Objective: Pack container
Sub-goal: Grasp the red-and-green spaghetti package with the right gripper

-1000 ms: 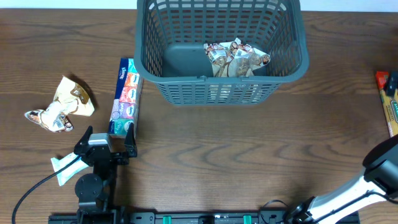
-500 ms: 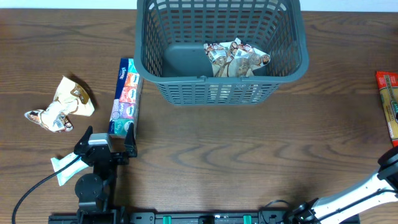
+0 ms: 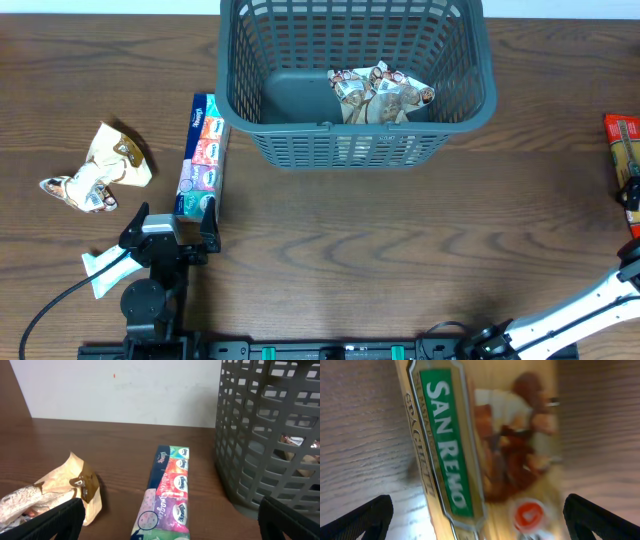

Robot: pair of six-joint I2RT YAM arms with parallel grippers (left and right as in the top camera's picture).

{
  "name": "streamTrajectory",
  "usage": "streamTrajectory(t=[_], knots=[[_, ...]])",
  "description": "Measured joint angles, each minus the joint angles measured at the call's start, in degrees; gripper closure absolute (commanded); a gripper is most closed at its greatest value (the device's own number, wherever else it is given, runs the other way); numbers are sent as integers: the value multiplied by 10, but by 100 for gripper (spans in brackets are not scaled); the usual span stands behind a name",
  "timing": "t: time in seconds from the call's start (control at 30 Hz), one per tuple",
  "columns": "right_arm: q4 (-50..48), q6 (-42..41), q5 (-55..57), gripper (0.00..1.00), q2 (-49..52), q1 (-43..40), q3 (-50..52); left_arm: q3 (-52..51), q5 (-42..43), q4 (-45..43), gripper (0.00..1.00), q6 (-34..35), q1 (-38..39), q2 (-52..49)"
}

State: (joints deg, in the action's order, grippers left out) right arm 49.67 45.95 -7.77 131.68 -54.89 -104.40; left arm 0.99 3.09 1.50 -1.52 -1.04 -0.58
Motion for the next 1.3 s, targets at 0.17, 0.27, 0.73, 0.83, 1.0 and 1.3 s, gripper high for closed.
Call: streamTrajectory(t=[0.17, 0.27, 0.73, 0.83, 1.0, 1.3], knots=[[-3, 0, 0, 1, 9, 2, 0, 0, 0, 0, 1, 0, 0, 0], [-4, 0, -2, 1, 12, 2, 0, 0, 0, 0, 1, 0, 0, 0], [-4, -1, -26, 12, 17, 2, 0, 0, 0, 0, 2, 0, 0, 0], [-8, -3, -26, 78, 17, 0, 0, 0, 0, 0, 1, 0, 0, 0], [-3, -7, -42, 98, 9, -3, -7, 0, 0, 0, 1, 0, 0, 0], [-39, -77, -41, 98, 7, -3, -6, 0, 0, 0, 1, 0, 0, 0]])
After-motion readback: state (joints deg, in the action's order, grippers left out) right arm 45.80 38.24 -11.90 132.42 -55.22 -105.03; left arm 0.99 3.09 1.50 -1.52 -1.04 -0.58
